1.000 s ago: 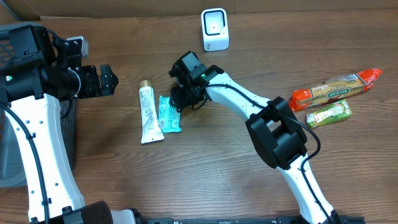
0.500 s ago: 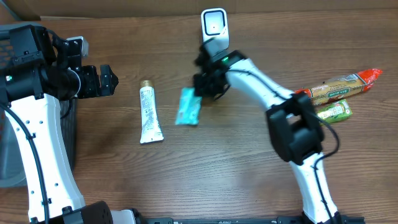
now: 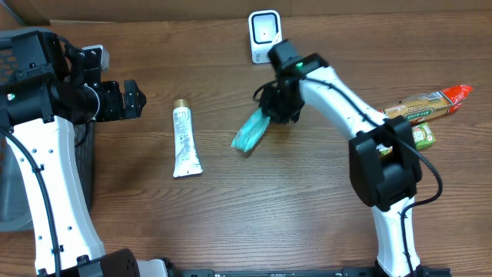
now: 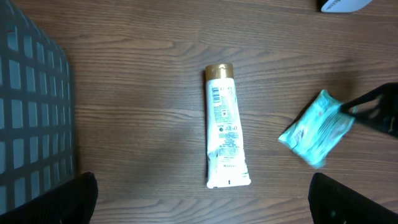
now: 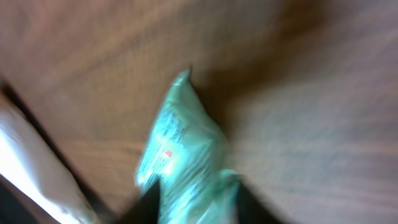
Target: Scan the item barcode
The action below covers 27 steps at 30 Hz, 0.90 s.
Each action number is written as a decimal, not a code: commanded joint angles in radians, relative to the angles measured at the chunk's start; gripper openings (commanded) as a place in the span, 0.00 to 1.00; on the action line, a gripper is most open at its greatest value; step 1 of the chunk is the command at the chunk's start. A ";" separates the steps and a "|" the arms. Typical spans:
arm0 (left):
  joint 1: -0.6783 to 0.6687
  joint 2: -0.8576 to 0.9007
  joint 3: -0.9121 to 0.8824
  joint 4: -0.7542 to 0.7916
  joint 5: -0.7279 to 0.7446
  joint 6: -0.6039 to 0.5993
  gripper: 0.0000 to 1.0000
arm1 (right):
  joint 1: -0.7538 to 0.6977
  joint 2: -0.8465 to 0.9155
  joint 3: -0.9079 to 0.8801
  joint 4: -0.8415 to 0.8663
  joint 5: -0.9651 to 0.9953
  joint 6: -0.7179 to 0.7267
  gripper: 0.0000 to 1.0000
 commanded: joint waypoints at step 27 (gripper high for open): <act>-0.001 0.005 0.011 0.001 -0.003 0.026 1.00 | 0.117 -0.026 0.063 0.164 0.030 -0.913 0.67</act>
